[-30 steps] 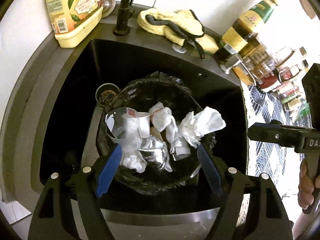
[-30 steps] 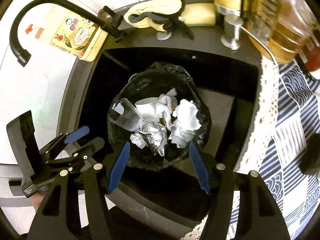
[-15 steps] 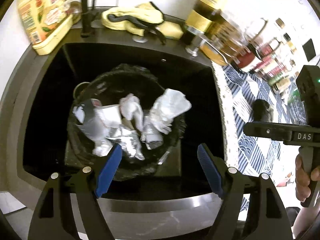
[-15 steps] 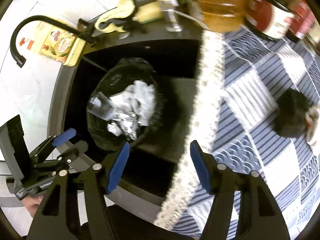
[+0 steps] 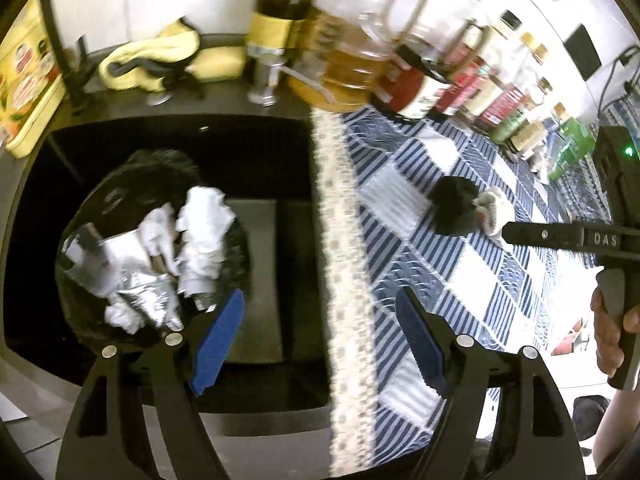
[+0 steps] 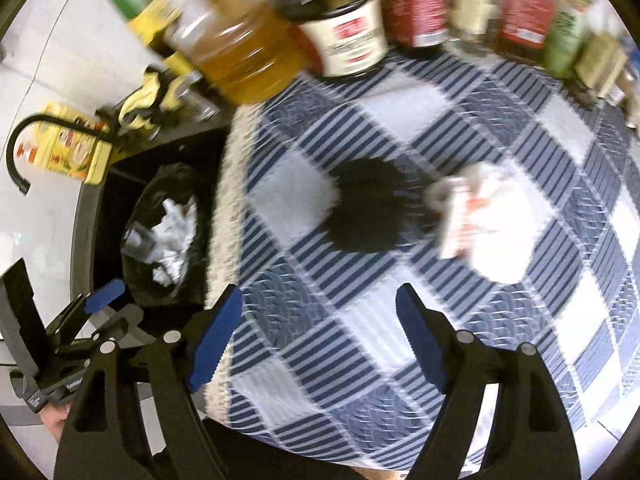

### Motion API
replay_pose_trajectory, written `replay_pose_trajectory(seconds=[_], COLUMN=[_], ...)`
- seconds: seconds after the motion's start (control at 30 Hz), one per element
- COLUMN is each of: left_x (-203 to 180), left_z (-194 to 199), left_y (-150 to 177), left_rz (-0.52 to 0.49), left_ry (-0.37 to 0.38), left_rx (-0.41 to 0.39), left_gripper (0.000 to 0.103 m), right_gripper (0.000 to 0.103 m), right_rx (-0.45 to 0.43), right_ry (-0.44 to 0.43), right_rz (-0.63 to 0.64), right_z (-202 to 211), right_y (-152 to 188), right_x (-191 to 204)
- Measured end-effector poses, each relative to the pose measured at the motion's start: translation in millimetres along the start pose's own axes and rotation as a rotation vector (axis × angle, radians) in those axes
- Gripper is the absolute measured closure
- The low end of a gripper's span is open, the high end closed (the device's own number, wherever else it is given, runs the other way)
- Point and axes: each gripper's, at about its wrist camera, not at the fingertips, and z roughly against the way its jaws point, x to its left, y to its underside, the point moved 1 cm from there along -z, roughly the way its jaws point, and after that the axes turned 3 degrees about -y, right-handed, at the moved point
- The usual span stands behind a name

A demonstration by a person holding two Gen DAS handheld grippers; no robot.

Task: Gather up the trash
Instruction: 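Move both open tools back over the table to the last items, then close the right tool on the second white cotton glove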

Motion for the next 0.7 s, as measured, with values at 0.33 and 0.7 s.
replay_pose_trajectory(seconds=[0.33, 0.7], left_x=[-58, -80], left_z=[-5, -6], left_y=[-3, 15], left_rz=[-0.001, 0.079], left_ry=[-0.026, -0.09], left_rx=[-0.004, 0.005], left_gripper=[0.022, 0.022], right_gripper=[0.017, 0.017], right_rx=[-0.004, 0.128], right_ry=[0.031, 0.031], right_rz=[-0.054, -0.039], right_z=[18, -32], right_y=[-27, -49], right_x=[-80, -118])
